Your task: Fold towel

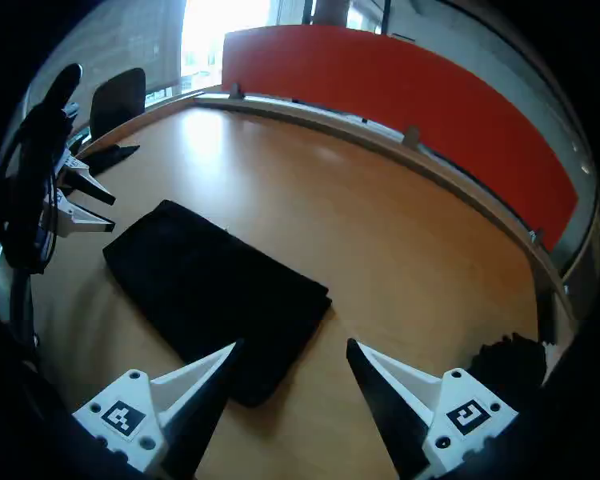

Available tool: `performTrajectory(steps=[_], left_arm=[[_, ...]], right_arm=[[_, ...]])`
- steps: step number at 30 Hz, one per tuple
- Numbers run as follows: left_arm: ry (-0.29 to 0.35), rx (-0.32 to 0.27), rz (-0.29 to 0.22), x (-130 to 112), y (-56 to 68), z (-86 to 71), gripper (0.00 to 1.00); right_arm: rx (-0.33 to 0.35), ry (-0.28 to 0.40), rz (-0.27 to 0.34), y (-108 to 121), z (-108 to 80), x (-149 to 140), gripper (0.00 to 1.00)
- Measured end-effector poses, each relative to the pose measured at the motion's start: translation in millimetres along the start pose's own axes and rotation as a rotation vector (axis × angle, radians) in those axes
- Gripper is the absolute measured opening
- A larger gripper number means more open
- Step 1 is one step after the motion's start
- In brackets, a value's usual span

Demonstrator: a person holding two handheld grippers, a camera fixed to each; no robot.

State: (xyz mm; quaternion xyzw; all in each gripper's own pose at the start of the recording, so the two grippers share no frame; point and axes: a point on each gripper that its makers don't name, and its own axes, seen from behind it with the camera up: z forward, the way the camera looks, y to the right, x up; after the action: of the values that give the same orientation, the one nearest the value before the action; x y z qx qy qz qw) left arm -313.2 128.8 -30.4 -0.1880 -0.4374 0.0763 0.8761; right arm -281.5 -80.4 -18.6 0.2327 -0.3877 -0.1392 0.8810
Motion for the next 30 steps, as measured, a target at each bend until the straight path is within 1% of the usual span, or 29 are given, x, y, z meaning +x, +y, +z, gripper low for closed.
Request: performTrajectory(steps=[5, 9, 15, 23, 30], left_arm=[[-0.005, 0.002, -0.015, -9.5, 2.7, -4.6, 0.86], [-0.005, 0.01, -0.027, -14.2, 1.7, -7.1, 0.86], [0.004, 0.035, -0.05, -19.5, -3.2, -13.1, 0.86], [-0.001, 0.066, -0.102, -35.4, -10.1, -20.6, 0.86], [-0.001, 0.088, -0.126, -42.2, -15.1, -29.2, 0.86]], right_arm=[[0.006, -0.006, 0.005, -4.9, -3.4, -8.7, 0.97], [0.016, -0.007, 0.005, -7.3, -2.8, -11.0, 0.97], [0.038, -0.011, -0.014, -10.7, 0.2, -12.5, 0.97], [0.076, -0.013, -0.05, -19.5, 3.9, -12.7, 0.97], [0.106, -0.026, -0.065, -25.4, 6.8, -16.7, 0.97]])
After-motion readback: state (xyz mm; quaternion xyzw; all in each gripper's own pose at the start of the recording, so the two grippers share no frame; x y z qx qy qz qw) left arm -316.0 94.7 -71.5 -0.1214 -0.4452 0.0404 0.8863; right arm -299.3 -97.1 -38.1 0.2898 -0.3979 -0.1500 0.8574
